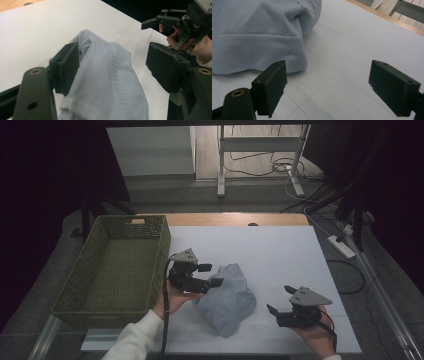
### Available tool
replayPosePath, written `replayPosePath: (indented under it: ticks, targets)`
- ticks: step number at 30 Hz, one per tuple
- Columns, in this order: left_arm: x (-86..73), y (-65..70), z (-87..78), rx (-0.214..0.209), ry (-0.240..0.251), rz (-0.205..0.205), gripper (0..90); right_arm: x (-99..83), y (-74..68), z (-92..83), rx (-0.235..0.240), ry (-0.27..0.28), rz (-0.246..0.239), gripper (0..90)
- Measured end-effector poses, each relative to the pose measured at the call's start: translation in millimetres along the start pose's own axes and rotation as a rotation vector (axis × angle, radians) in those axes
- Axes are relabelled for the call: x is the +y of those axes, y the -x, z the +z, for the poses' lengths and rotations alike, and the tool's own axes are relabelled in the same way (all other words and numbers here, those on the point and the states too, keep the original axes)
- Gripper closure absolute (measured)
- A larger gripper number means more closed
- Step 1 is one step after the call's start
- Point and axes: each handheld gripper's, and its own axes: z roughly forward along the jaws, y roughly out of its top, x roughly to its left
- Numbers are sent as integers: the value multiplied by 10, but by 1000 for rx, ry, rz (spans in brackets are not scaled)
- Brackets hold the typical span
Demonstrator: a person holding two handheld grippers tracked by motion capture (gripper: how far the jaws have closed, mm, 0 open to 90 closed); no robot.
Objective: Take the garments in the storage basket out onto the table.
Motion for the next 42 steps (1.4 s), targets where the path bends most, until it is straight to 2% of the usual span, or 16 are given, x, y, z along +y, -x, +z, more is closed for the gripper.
replayPosePath:
  ticks: [12, 19, 26, 37, 42]
  targets:
    - [9, 13, -261, 21, 43, 0, 290, 28, 14, 62, 14, 5, 21, 155]
    - [-19, 21, -428, 30, 60, 1, 292, 42, 50, 47, 5, 33, 47, 158]
    - [-72, -2, -505, 45, 63, -12, 293, 35, 26, 54, 9, 26, 46, 158]
    - [-181, 35, -669, 72, 64, -35, 291, 46, -32, 12, 15, 32, 27, 158]
    - [-208, 11, -690, 83, 63, -39, 289, 62, -46, 12, 17, 34, 19, 158]
